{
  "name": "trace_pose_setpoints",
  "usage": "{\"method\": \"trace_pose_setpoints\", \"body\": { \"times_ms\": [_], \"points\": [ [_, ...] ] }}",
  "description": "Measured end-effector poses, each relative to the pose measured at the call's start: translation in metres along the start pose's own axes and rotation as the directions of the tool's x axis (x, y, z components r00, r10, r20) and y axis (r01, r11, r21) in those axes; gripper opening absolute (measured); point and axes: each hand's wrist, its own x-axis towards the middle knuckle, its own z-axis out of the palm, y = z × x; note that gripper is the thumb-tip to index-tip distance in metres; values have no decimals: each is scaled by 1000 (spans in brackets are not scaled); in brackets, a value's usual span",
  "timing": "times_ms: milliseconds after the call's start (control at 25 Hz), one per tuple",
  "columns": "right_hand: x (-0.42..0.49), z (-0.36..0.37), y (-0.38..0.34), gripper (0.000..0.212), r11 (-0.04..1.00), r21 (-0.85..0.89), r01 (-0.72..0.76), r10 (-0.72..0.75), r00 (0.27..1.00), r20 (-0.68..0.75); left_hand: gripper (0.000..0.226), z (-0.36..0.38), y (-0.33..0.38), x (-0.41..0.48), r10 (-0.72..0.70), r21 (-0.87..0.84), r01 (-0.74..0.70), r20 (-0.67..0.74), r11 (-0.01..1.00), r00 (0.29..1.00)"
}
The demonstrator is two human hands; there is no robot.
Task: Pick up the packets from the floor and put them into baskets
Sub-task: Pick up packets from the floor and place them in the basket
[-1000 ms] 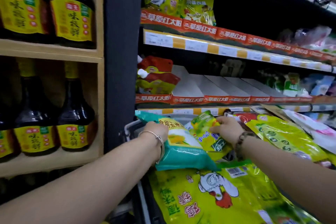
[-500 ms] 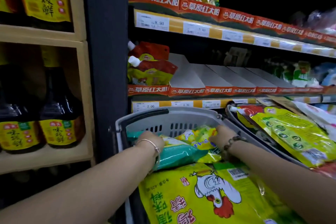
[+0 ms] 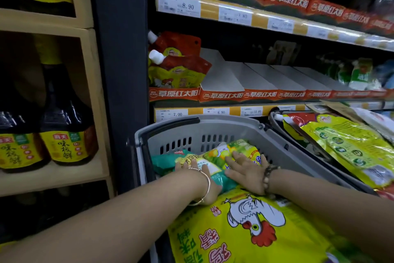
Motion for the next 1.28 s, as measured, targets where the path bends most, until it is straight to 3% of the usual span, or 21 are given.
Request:
{"method": "trace_pose_setpoints", "body": {
  "times_ms": [280, 360, 480, 600, 720, 840, 1000, 1160, 1280],
  "points": [
    [7, -1, -5, 68, 999, -30, -22, 23, 1000, 15, 66, -9, -1, -5, 36, 17, -38, 102, 999, 994],
    [4, -14, -4, 71, 995, 96, -30, 29, 999, 17, 64, -18, -2, -13, 67, 48, -70, 67, 996, 996],
    [-6, -41, -12, 67, 918, 396, -4, 74, 984, -160, 54, -32, -16, -28, 154, -73, -169, -175, 983, 972],
    [-15, -65, -35, 51, 920, 376, 112, 49, 918, -393, 47, -40, -51, -56, 87, -249, -249, -522, 936, 848],
    [-26, -86, -80, 46, 920, 323, 221, -33, 866, -499, 46, -28, -107, -97, -48, -401, -318, -683, 859, 729],
    [-36, -98, -141, 44, 905, 206, 372, -189, 785, -589, 48, 3, -171, -138, -160, -406, -247, -742, 880, 651],
    [-53, -97, -238, 49, 854, 63, 516, -398, 726, -560, 52, 53, -245, -199, -287, -452, -116, -722, 884, 630],
    [-73, -64, -347, 36, 746, 145, 650, -484, 679, -553, 51, 121, -303, -262, -308, -394, -12, -736, 919, 603],
    [-87, -20, -425, 38, 677, 135, 724, -600, 649, -468, 53, 179, -330, -302, -408, -454, 77, -697, 888, 589]
  ]
}}
